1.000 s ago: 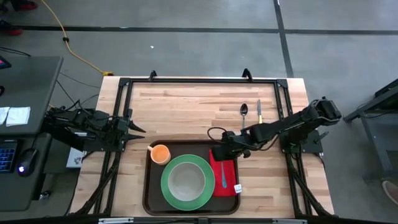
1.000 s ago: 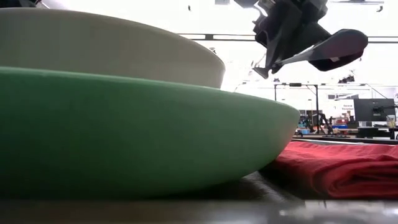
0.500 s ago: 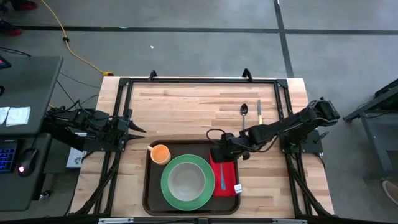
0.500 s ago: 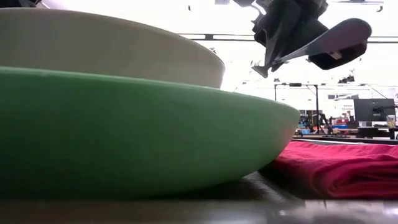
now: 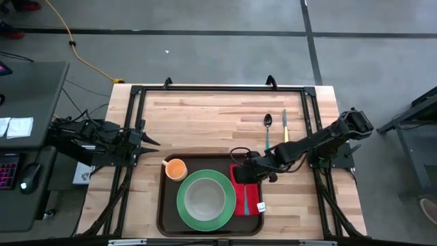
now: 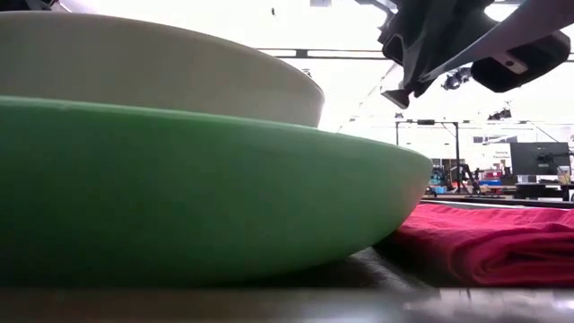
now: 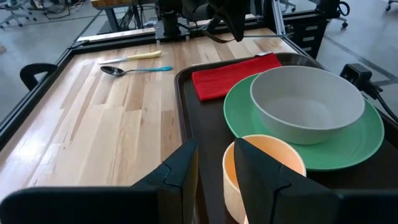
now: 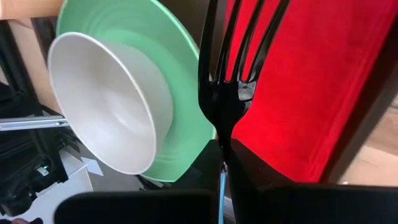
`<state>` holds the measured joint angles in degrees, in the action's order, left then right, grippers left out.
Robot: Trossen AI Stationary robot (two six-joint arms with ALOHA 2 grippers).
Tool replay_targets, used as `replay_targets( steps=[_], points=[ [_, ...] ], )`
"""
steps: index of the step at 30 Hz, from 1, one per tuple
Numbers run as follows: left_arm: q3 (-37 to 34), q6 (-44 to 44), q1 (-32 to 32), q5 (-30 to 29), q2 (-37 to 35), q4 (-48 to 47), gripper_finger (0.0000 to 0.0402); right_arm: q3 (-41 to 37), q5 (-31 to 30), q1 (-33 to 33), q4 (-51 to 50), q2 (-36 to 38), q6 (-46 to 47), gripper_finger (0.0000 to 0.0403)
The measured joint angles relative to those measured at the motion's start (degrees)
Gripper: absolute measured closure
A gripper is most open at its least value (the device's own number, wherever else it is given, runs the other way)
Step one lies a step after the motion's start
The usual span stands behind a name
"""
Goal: Set up tray
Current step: Put the blue fork on the red napkin
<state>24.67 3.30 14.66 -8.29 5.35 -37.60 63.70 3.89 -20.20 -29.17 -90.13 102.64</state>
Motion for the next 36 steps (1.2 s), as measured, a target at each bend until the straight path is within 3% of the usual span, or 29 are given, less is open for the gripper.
replay_targets(
  steps=[14, 36],
  points=[
    [0.0, 0.1, 0.0, 0.0, 0.0, 0.0, 0.0266, 0.0, 5.6, 0.2, 0.8, -6.7, -0.2, 0.0402],
    [0.0, 0.1, 0.0, -0.1, 0.0, 0.0, 0.0266, 0.0, 6.3, 2.2, 1.2, -8.4, -2.4, 0.0402]
  ],
)
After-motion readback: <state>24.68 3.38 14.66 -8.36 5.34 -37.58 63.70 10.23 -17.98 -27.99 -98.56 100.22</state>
